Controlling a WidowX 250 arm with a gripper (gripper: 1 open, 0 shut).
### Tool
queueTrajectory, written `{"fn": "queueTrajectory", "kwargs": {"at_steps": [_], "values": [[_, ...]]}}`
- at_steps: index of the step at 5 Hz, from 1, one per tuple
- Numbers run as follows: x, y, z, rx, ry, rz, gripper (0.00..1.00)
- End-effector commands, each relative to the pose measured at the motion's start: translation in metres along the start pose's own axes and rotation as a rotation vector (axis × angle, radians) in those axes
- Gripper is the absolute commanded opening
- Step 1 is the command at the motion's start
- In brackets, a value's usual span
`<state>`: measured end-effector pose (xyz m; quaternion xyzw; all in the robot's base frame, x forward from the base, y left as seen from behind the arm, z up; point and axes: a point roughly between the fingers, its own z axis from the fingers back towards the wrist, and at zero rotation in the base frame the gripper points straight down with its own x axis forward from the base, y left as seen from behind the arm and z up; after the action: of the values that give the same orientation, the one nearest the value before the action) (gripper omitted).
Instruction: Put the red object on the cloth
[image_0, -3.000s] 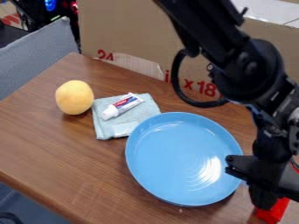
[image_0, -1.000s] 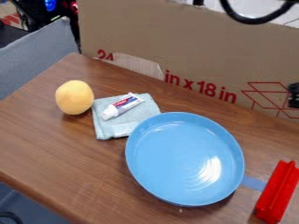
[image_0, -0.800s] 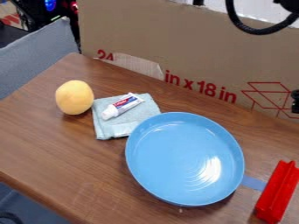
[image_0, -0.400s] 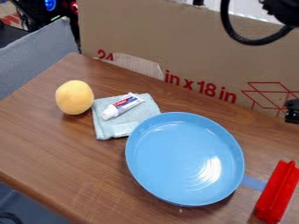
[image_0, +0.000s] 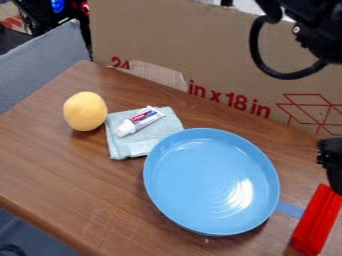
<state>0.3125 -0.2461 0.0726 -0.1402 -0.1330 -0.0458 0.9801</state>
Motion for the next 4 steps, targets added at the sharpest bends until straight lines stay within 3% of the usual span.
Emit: {"fn": "queueTrajectory", "kwargs": {"at_steps": [1,2,3,4], "values": [[0.001,-0.022,0.005,-0.013,-0.032,0.005,1.00],[-0.003,-0.028,-0.013,-0.008,-0.018,0.012,1.00],[-0.022,-0.010,-0.014,-0.005,0.002,0.012,1.00],[-0.009,-0.025,-0.022,0.004,0.002,0.013,1.00]]}}
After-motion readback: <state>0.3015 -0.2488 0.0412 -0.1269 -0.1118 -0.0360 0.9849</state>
